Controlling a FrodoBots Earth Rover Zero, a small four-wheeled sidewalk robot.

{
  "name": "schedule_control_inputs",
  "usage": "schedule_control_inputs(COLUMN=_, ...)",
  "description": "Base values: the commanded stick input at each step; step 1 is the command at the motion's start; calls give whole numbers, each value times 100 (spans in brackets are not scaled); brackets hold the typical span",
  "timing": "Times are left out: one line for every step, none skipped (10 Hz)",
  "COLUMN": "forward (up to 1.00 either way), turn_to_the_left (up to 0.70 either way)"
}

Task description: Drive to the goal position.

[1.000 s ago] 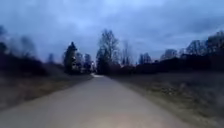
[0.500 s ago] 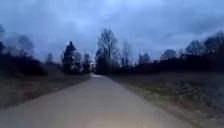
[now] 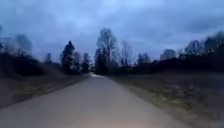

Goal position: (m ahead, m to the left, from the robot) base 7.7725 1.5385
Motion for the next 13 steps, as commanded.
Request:
schedule_control_inputs(forward=100, turn_to_the_left=25)
schedule_control_inputs(forward=100, turn_to_the_left=28)
schedule_control_inputs(forward=100, turn_to_the_left=0)
schedule_control_inputs(forward=100, turn_to_the_left=0)
schedule_control_inputs(forward=100, turn_to_the_left=0)
schedule_control_inputs(forward=100, turn_to_the_left=0)
schedule_control_inputs(forward=100, turn_to_the_left=0)
schedule_control_inputs(forward=100, turn_to_the_left=0)
schedule_control_inputs(forward=100, turn_to_the_left=0)
schedule_control_inputs(forward=100, turn_to_the_left=0)
schedule_control_inputs(forward=100, turn_to_the_left=0)
schedule_control_inputs(forward=100, turn_to_the_left=0)
schedule_control_inputs(forward=100, turn_to_the_left=0)
